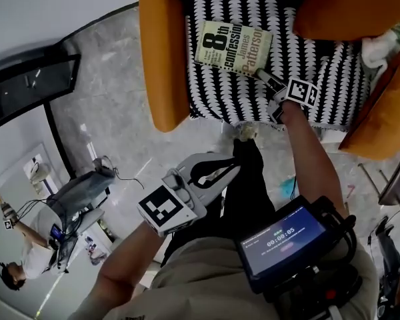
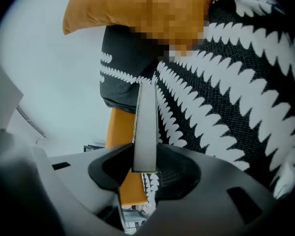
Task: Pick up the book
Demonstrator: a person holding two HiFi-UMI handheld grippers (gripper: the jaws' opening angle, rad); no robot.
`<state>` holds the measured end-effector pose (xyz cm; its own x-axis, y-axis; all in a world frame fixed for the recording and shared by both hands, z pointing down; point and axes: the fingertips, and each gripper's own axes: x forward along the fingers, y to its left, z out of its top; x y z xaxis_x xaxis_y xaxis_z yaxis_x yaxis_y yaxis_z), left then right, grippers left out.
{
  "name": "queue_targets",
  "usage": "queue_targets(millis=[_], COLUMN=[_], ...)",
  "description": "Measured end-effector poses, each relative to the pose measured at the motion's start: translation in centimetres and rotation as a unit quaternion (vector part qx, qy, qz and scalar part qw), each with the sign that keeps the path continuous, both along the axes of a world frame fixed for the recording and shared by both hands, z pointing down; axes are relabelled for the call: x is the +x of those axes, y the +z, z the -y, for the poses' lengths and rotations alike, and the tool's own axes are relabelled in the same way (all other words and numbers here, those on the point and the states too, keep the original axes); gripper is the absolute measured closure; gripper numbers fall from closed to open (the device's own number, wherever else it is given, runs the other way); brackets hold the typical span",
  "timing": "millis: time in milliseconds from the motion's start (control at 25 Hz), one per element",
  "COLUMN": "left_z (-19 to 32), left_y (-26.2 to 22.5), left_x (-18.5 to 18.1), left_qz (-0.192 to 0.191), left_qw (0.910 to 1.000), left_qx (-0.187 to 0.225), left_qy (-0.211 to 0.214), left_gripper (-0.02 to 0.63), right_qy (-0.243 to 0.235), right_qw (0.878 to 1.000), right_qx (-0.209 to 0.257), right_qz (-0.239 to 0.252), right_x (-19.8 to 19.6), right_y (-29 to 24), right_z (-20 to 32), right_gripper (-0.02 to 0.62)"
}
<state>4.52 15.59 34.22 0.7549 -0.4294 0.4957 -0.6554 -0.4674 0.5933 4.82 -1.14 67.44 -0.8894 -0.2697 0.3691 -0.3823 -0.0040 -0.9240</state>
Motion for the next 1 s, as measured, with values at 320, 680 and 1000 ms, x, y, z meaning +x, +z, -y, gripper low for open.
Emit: queue_targets(millis=[320, 680, 1000], left_z=[-1.1, 1.3, 0.3], left_y=[-2.0, 6.1, 7.4], left_x=[-3.4, -2.4, -4.4], left_qz=[-0.006, 0.028, 0.034], left_qw=[0.9998, 0.9992, 0.9986], left_qx=[0.014, 0.029, 0.038], left_qy=[0.009, -0.005, 0.016], left_gripper=[0.597, 0.598, 0.598], right_qy=[0.033, 0.042, 0.049], right_qw=[0.999, 0.996, 0.995], right_qx=[-0.008, -0.017, -0.006], right_qz=[0.010, 0.072, 0.092], right_x=[-0.5, -0.7, -0.4], right_y=[-3.0, 2.7, 0.5], right_z=[-1.5, -0.2, -1.9], right_gripper=[0.437, 0.437, 0.437])
